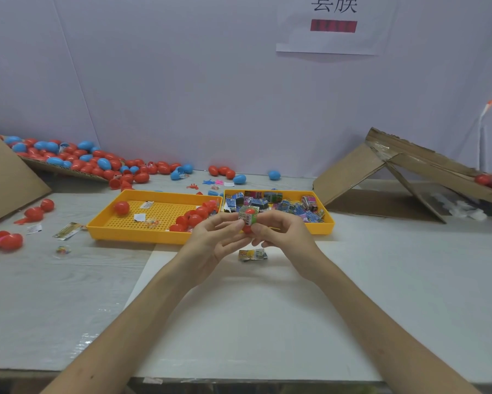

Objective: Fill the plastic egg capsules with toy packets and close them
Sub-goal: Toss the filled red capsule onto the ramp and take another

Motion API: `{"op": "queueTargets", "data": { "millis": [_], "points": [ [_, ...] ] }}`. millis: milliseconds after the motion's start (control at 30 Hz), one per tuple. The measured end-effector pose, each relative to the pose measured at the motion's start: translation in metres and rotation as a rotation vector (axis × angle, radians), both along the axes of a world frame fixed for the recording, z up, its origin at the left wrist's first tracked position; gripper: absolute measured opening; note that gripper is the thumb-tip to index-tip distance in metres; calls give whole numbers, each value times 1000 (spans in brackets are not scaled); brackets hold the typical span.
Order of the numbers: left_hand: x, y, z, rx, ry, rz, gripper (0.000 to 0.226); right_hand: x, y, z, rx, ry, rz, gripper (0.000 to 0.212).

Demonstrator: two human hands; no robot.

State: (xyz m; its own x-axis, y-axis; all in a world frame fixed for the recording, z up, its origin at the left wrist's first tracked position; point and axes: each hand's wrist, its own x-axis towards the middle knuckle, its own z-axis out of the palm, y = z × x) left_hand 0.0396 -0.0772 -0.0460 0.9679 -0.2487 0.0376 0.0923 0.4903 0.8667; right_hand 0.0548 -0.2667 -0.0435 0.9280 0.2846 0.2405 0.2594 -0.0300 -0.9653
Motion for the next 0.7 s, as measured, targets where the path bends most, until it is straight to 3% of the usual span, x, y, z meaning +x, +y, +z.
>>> {"op": "queueTargets", "data": {
  "millis": [200,433,700],
  "points": [
    [0,0,1,24,-23,22,27,-1,1,2,63,48,41,35],
    [-2,0,3,11,-28,0,31,-1,3,0,171,134,49,36],
    [-4,0,4,10,-25,-17,38,-1,4,-1,219,138,31,19]
  ]
}}
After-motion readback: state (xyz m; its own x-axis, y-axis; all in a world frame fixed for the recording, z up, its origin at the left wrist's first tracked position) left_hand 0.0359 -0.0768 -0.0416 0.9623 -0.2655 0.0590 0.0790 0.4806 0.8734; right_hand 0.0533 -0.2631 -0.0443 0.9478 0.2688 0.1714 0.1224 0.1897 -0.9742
